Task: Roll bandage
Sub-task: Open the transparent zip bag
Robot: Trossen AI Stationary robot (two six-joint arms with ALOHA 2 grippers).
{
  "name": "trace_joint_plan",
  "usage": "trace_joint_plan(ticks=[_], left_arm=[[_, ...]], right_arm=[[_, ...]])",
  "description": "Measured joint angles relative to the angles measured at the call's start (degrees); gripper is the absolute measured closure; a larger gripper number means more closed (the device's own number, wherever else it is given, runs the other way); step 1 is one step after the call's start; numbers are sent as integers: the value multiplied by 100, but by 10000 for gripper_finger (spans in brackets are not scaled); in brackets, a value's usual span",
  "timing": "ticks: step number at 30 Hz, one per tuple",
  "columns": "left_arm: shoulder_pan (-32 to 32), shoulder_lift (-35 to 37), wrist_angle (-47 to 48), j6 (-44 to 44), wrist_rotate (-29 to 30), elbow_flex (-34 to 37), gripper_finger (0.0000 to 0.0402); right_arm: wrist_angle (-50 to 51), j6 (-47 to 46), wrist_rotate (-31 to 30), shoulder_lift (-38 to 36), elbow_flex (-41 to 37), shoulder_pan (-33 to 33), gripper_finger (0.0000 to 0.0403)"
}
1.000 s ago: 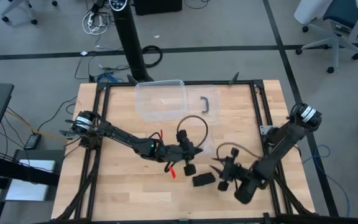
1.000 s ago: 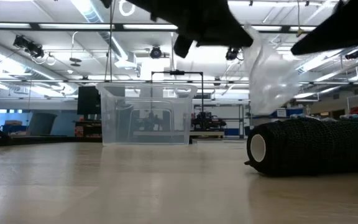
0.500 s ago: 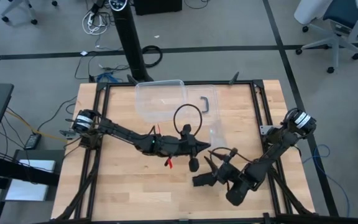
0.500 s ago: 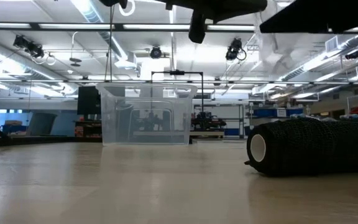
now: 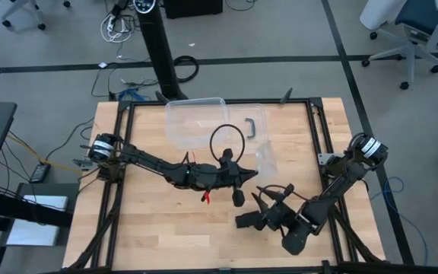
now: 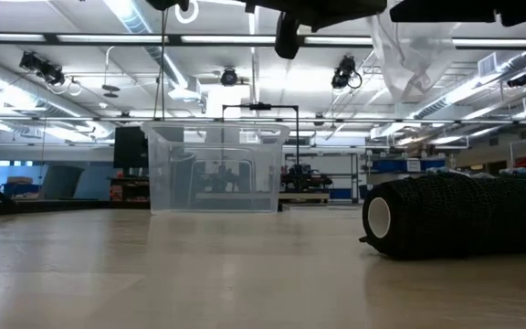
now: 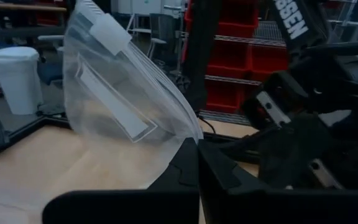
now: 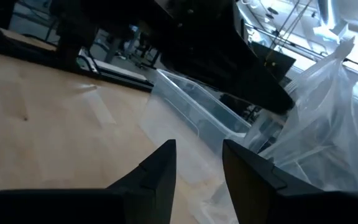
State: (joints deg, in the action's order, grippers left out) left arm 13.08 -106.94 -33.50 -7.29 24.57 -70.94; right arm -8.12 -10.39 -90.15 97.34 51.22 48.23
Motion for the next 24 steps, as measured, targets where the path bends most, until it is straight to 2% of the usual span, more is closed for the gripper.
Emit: trace_joint_plan(ticks=[8, 11, 15, 18, 21, 24], left_arm=[[2, 89, 54, 237, 69, 0, 402], [8, 251, 503, 403, 142, 0, 402], [22, 579, 1969, 301, 935, 2, 402], [60, 863, 2025, 257, 1309, 252, 402], [87, 1269, 1332, 252, 1307, 839, 402], [63, 1662, 605, 90, 1271, 1636, 402]], right_arm=[[2, 502, 9, 0, 0, -7, 274], [24, 749, 14, 0, 0, -68, 274], [47, 969, 13, 0, 0, -156, 274], [49, 1005, 59, 0, 0, -304, 274], [63, 894, 525, 0, 0, -564, 275], [90, 597, 1809, 0, 2, -936, 279]])
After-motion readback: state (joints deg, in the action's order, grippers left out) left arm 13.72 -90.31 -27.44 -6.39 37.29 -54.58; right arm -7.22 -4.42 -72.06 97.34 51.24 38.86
